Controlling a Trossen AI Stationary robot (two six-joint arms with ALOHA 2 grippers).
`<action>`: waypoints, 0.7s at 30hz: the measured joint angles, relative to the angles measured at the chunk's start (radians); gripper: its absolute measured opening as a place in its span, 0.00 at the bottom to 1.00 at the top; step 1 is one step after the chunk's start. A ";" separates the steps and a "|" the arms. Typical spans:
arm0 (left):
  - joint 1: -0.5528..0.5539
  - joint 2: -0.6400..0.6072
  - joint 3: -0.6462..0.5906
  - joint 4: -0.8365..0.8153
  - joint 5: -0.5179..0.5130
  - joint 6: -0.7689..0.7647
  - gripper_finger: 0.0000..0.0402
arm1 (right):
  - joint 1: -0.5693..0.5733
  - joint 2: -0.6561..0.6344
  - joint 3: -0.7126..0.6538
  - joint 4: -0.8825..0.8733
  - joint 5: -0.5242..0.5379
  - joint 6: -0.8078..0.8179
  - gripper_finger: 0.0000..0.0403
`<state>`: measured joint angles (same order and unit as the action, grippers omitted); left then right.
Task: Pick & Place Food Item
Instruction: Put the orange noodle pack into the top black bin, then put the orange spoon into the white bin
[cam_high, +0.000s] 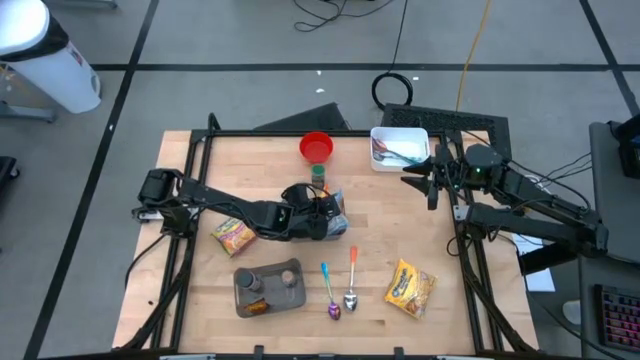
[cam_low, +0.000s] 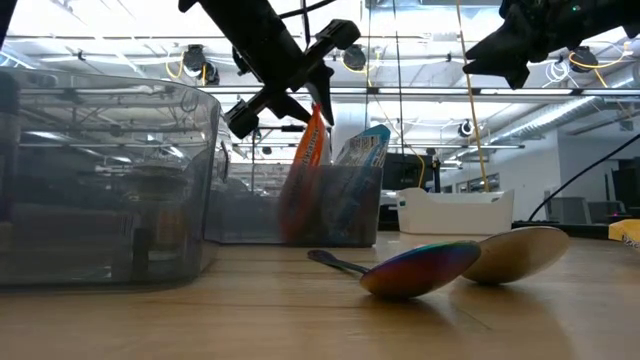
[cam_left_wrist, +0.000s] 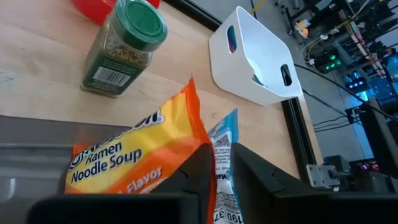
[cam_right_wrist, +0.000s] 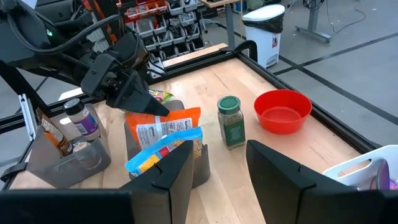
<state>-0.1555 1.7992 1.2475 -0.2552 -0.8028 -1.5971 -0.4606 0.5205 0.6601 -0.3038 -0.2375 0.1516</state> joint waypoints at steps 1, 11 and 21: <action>0.000 0.000 0.000 0.000 0.000 0.000 0.18 | 0.000 0.000 0.000 0.000 0.000 0.000 0.35; 0.029 -0.014 0.000 -0.003 0.087 0.030 0.41 | 0.000 -0.001 0.000 0.000 -0.002 0.000 0.35; 0.111 -0.211 0.001 -0.004 0.206 0.438 0.49 | 0.000 -0.001 0.000 0.000 -0.002 0.000 0.35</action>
<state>-0.0447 1.5881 1.2484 -0.2596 -0.5971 -1.1594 -0.4609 0.5198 0.6601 -0.3038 -0.2399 0.1520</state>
